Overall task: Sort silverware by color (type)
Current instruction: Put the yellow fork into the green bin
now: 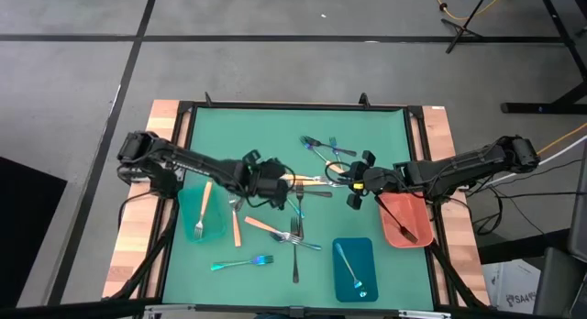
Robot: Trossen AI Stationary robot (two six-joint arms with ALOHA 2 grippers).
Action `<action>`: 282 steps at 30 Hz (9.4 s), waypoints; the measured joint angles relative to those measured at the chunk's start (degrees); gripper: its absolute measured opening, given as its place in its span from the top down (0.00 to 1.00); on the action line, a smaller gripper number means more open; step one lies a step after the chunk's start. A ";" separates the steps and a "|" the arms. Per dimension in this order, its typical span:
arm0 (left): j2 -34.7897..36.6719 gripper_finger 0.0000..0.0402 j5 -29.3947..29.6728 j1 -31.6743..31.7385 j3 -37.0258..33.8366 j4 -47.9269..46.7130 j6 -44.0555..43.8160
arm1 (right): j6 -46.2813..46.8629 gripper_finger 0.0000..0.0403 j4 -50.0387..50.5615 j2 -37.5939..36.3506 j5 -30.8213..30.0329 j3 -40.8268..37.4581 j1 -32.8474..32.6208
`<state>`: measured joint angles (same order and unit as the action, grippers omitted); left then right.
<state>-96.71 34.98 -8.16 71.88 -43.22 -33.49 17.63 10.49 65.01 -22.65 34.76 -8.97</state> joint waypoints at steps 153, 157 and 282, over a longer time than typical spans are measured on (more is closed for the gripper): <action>2.75 0.72 -34.47 17.35 -17.94 50.11 20.15 | -1.64 1.00 29.56 23.43 2.16 16.36 10.56; 5.37 0.72 -34.56 17.35 -17.94 49.32 20.17 | -1.66 1.00 29.57 23.39 2.09 17.64 10.56; 24.61 0.72 -22.36 7.71 -18.03 18.44 15.53 | -4.70 1.00 12.69 29.81 4.52 17.88 12.00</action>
<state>-72.10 12.62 -0.46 53.84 -24.77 -17.96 12.93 23.18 94.83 -18.13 52.64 3.03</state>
